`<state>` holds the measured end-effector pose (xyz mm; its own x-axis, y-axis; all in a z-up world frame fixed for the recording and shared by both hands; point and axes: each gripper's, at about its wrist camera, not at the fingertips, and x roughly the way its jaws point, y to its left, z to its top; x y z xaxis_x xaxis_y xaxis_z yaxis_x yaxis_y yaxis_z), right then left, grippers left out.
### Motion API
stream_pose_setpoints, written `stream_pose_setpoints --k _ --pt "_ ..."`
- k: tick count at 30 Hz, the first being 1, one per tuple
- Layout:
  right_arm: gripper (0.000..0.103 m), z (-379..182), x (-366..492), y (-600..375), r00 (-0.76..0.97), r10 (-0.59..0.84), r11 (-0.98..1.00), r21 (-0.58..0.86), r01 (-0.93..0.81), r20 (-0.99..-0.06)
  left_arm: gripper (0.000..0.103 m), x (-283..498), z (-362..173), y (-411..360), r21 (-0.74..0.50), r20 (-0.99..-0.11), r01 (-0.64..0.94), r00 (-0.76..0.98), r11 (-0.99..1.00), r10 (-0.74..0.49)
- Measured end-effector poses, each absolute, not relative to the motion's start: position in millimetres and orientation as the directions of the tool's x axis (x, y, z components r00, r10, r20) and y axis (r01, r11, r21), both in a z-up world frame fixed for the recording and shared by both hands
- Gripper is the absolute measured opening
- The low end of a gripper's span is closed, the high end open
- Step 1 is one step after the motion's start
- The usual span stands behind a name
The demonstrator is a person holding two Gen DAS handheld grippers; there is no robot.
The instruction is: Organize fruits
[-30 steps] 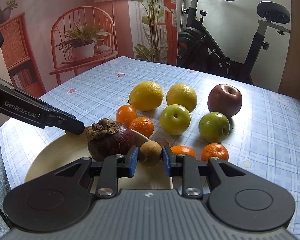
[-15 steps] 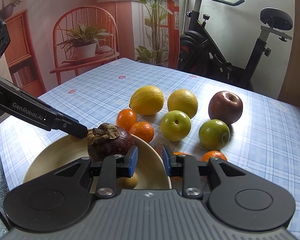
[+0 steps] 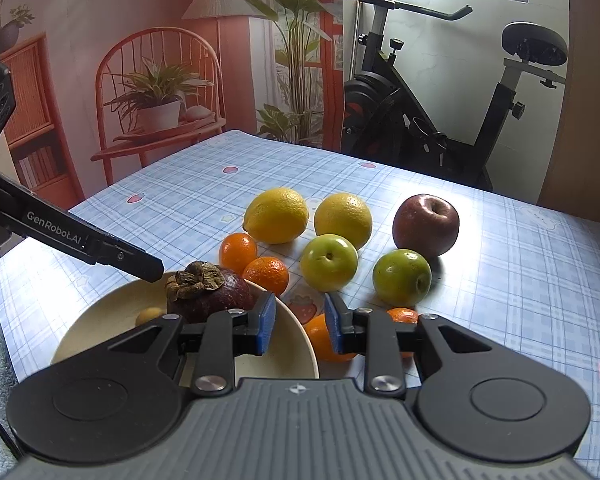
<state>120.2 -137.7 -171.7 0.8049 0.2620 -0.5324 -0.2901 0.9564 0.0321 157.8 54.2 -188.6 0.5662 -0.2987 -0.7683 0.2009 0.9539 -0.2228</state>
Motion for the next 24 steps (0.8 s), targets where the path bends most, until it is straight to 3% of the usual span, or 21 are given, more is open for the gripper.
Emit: stream_pose_setpoints --k 13,24 --pt "0.03 -178.0 112.6 -167.3 0.819 0.215 0.973 0.05 -0.223 -0.531 0.032 163.5 -165.9 37.1 -0.173 -0.713 0.222 0.644 0.96 -0.277" --pt "0.03 -185.0 116.8 -198.6 0.826 0.189 0.981 0.063 -0.184 -0.532 0.032 186.5 -155.0 -3.4 -0.156 -0.716 0.276 0.63 0.948 -0.301"
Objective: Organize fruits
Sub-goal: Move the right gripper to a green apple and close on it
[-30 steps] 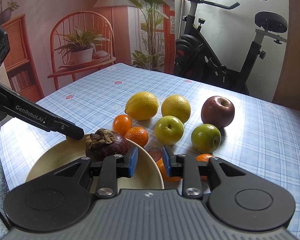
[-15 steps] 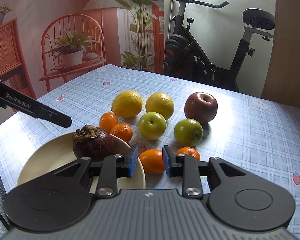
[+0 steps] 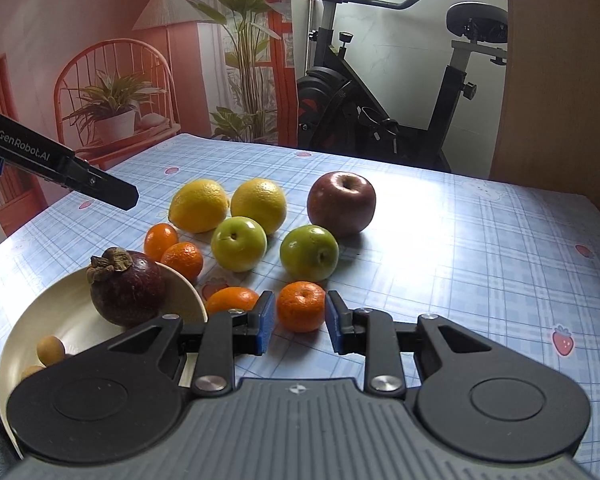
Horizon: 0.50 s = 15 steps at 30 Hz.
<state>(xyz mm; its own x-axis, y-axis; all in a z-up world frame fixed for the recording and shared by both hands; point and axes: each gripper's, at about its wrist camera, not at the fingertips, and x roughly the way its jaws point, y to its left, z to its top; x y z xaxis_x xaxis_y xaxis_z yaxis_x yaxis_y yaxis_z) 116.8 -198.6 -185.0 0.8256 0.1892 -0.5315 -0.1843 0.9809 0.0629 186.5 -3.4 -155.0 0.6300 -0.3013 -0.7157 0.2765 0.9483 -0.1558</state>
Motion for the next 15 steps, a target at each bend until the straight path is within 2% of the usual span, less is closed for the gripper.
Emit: stream_pose_setpoints --k 15 --pt "0.03 -187.6 134.0 -208.2 0.831 0.225 0.974 0.082 -0.213 -0.509 0.032 214.0 -163.4 13.3 -0.159 -0.756 0.205 0.604 0.966 -0.253"
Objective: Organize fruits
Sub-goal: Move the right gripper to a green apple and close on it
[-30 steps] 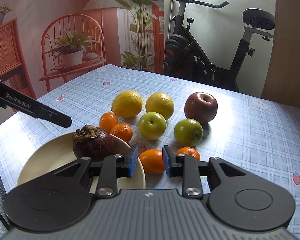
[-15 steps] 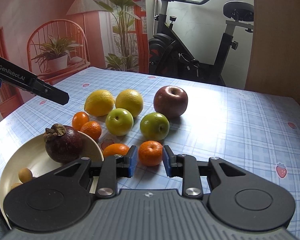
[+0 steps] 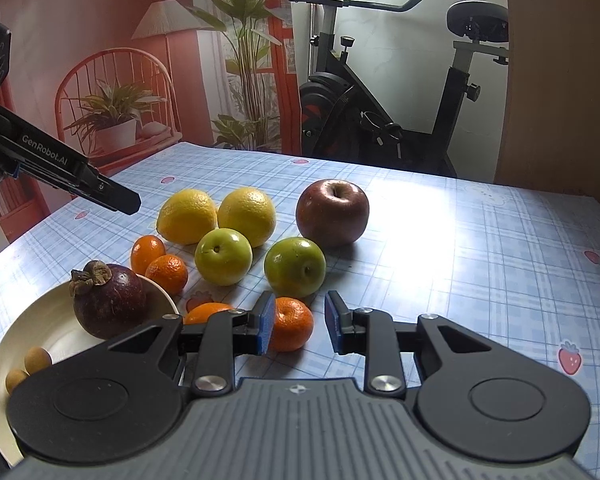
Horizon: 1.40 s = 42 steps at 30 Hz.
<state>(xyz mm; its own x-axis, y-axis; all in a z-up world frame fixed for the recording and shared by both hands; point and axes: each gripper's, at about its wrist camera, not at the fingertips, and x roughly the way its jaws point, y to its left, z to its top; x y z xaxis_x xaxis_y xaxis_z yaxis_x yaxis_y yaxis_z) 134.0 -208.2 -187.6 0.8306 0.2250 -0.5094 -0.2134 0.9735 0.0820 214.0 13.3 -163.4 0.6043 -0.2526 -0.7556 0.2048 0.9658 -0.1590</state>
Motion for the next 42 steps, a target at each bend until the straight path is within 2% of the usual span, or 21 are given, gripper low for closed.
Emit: stream_pose_setpoints --k 15,18,19,27,31,42 --pt "0.031 -186.5 164.4 -209.8 0.827 0.241 0.968 0.068 -0.24 -0.508 0.032 234.7 -162.2 -10.7 -0.17 -0.746 0.248 0.6 0.954 -0.289" --pt "0.046 -187.9 167.7 -207.4 0.821 0.254 0.964 0.066 -0.257 -0.511 0.032 241.1 -164.8 -20.8 -0.179 -0.749 0.261 0.589 0.949 -0.304" --pt "0.048 -188.5 168.8 -206.9 0.82 0.255 0.963 0.063 -0.261 -0.512 0.032 242.4 -165.8 -23.3 -0.181 -0.75 0.264 0.586 0.947 -0.307" --pt "0.048 -197.8 181.6 -207.6 0.804 0.271 0.961 0.094 -0.262 -0.529 0.032 251.4 -169.8 -47.8 -0.188 -0.753 0.323 0.559 0.927 -0.348" --pt "0.052 -200.2 187.4 -210.3 0.799 0.29 0.956 0.13 -0.261 -0.527 0.032 260.9 -169.7 -66.7 -0.2 -0.753 0.36 0.538 0.911 -0.378" --pt "0.053 -204.3 197.1 -213.2 0.764 0.347 0.938 0.202 -0.281 -0.544 0.032 281.8 -193.1 -100.1 -0.231 -0.803 0.405 0.434 0.885 -0.408"
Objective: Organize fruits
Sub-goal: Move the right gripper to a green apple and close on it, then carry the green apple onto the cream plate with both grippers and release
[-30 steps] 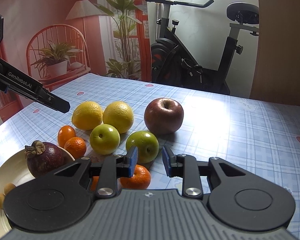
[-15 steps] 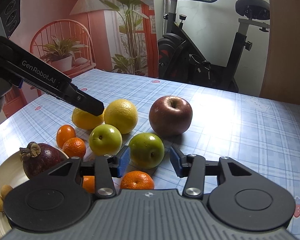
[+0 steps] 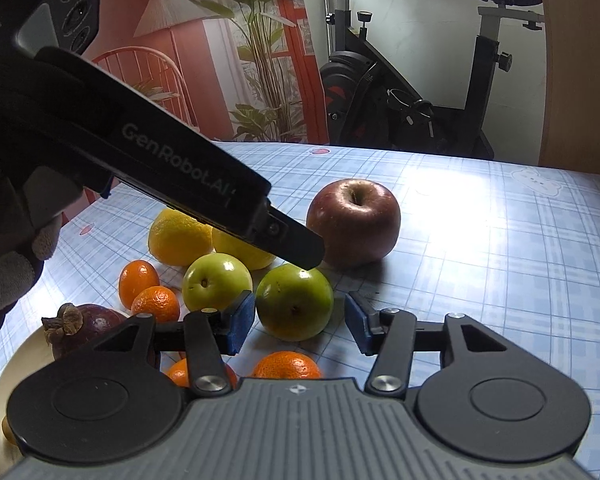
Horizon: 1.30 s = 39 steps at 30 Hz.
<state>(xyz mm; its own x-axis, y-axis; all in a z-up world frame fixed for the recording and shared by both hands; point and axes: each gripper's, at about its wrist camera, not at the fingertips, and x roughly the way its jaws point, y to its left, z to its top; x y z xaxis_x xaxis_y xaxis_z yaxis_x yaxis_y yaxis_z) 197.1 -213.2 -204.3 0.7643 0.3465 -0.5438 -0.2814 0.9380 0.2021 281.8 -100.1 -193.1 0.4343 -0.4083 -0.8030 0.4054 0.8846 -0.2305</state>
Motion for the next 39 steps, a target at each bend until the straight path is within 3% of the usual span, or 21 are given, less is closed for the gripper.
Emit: stream_pose_setpoints --k 14,16,23,39 --pt "0.053 -214.0 206.7 -217.4 0.739 0.376 0.926 0.252 -0.28 -0.559 0.032 285.9 -200.7 -93.2 -0.288 -0.8 0.397 0.4 0.871 -0.447" --pt "0.048 -213.7 207.2 -217.3 0.738 0.382 0.924 0.254 -0.287 -0.556 0.032 287.1 -201.1 -91.3 -0.297 -0.798 0.396 0.396 0.869 -0.454" --pt "0.048 -206.4 199.1 -213.3 0.754 0.364 0.931 0.23 -0.282 -0.547 0.032 280.7 -192.1 -90.7 -0.302 -0.786 0.407 0.405 0.862 -0.467" --pt "0.048 -174.8 143.3 -177.8 0.756 0.371 0.927 0.17 -0.334 -0.539 0.032 211.9 -154.9 -59.1 -0.312 -0.755 0.442 0.422 0.841 -0.502"
